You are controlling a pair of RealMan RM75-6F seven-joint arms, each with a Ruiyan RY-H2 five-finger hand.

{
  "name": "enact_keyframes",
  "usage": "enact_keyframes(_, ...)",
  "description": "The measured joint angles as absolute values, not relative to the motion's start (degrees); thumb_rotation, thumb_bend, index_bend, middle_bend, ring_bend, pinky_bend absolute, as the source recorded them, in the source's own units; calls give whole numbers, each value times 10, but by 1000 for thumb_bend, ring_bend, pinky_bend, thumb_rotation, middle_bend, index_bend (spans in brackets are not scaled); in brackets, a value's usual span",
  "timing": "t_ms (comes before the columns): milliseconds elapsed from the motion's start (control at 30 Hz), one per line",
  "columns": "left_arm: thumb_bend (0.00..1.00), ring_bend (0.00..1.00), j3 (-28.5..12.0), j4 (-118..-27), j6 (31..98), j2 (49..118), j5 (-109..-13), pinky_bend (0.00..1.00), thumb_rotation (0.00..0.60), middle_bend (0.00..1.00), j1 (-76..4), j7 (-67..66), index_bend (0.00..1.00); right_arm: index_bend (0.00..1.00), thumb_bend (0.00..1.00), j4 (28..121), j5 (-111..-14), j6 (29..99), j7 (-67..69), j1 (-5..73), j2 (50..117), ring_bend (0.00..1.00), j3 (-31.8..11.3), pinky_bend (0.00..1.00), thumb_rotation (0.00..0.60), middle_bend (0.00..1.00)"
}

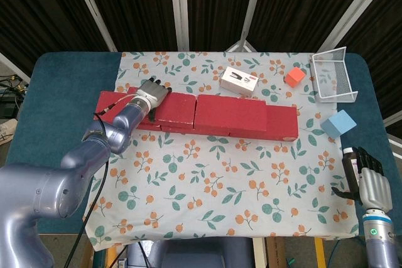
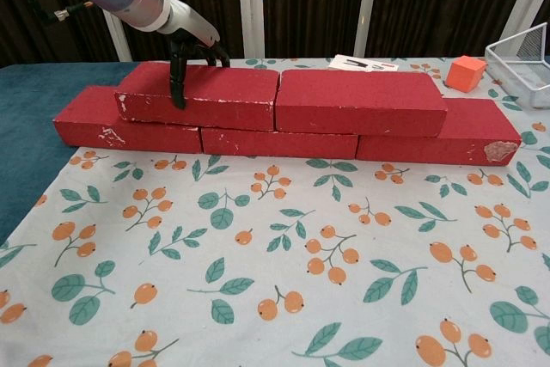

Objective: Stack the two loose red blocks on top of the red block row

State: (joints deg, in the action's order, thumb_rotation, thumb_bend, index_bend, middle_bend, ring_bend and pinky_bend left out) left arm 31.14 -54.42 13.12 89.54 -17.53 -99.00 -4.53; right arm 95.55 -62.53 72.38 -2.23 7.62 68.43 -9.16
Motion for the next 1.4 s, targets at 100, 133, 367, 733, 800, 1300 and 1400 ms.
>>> enact_keyframes(100,68,0,318,-545,131,898,-171,20,600,363,-993,-43,385,20,52,956,-625,725,-22,76,684,0,-92,0,600,25)
enact_keyframes(133,68,0,319,-545,131,898,-170,20,600,363,-994,-42,385,20,52,956,-625,725,-22,76,684,0,-92,0,600,25)
enact_keyframes(367,68,0,330,-547,132,903,-162,20,600,364,-1000,-37,385,19,52,956,-625,724,-22,76,684,0,-92,0,600,25)
enact_keyframes(733,68,0,347,-546,130,912,-148,20,600,274,-1006,-27,303,20,52,956,-625,724,-20,76,683,0,-92,0,600,25)
enact_keyframes(800,67,0,349,-547,132,912,-145,20,600,249,-1008,-25,272,19,52,956,-626,724,-20,76,683,0,-91,0,600,25)
enact_keyframes(1300,67,0,366,-558,137,913,-126,20,600,186,-1021,-17,210,20,52,956,-626,723,-20,76,684,0,-91,0,600,25)
enact_keyframes(1400,67,0,370,-557,136,914,-123,20,600,178,-1023,-16,200,19,52,956,-625,723,-21,76,684,0,-91,0,600,25)
